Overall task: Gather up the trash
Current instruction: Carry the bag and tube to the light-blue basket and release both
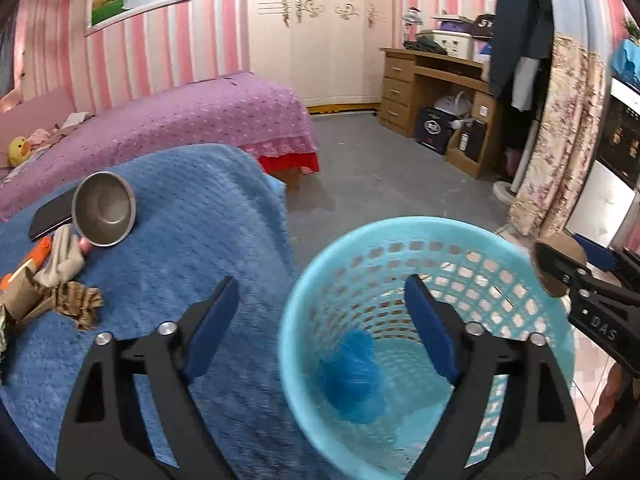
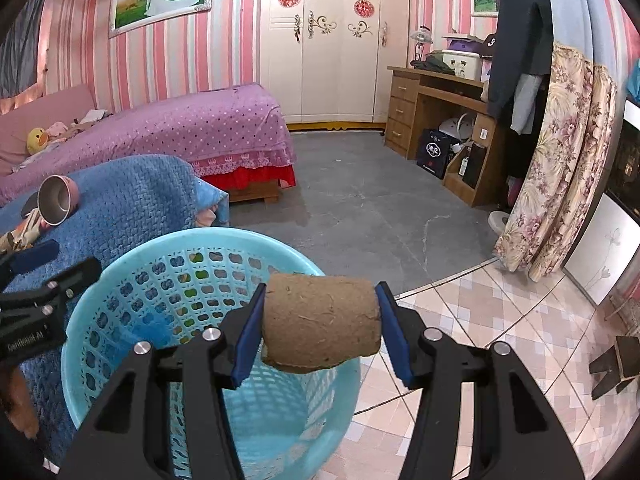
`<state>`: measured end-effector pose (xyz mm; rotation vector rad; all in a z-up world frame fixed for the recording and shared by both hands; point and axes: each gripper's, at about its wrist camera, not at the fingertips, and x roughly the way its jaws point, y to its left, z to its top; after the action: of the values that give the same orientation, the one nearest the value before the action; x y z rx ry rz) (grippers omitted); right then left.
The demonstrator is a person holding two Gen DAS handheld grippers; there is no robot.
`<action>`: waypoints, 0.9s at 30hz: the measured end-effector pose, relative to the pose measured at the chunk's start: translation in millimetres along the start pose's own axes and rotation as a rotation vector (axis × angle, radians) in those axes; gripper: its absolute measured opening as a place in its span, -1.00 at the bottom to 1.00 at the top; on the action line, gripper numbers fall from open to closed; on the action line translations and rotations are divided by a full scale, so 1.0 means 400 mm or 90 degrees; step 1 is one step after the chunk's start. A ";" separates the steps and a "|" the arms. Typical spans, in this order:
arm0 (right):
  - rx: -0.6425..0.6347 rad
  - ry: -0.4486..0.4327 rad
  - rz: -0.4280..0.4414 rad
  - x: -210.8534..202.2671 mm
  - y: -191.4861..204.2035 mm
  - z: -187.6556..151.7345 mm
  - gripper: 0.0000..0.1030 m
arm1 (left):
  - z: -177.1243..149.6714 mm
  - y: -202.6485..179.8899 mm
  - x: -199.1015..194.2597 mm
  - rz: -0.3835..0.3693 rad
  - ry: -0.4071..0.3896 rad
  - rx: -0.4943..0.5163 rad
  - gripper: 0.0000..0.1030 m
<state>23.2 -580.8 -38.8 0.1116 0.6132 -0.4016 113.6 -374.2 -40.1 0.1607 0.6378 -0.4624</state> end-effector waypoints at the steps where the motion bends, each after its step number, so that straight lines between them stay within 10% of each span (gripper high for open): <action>1: 0.000 0.000 0.002 0.003 -0.003 -0.001 0.04 | 0.002 0.015 -0.003 0.008 -0.003 -0.007 0.82; 15: -0.025 0.021 0.016 0.037 0.092 0.002 0.06 | -0.031 0.158 -0.103 0.087 -0.037 -0.013 0.89; 19: -0.021 0.015 0.013 0.029 0.120 0.008 0.51 | -0.040 0.203 -0.146 0.099 -0.044 -0.024 0.89; 27: -0.003 0.005 0.010 0.009 0.176 0.023 0.72 | -0.054 0.315 -0.248 0.143 -0.072 -0.026 0.89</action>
<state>58.7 -519.6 -34.5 0.1134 0.6210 -0.3850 90.4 -220.3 3.4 0.1635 0.5108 -0.2404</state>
